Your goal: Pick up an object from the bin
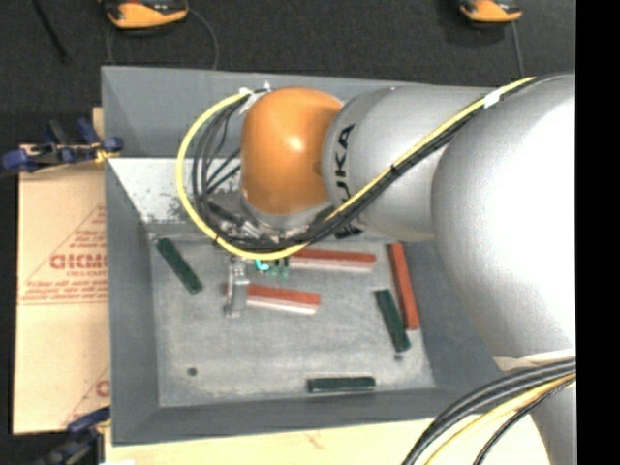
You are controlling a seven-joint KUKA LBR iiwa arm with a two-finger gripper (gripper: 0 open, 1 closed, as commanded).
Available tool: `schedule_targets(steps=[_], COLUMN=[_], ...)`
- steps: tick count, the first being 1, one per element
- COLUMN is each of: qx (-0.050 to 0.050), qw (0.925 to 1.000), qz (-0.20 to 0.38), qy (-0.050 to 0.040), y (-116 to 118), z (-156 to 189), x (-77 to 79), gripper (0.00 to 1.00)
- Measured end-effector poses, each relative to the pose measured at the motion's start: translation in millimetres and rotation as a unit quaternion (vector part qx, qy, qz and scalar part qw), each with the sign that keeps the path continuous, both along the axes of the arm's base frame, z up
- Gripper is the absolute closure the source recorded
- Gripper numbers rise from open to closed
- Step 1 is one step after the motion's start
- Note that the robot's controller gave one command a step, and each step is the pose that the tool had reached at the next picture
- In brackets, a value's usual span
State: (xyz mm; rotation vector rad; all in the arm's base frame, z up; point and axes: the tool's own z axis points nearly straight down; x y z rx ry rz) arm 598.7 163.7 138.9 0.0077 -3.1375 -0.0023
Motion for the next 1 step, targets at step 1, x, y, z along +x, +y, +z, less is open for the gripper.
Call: schedule_targets(steps=[1], qx=[-0.002], qw=[0.9955], qz=[0.095], qy=[-0.0021], y=[-79.0], z=[-70.0], x=[15.5], gripper=[0.00])
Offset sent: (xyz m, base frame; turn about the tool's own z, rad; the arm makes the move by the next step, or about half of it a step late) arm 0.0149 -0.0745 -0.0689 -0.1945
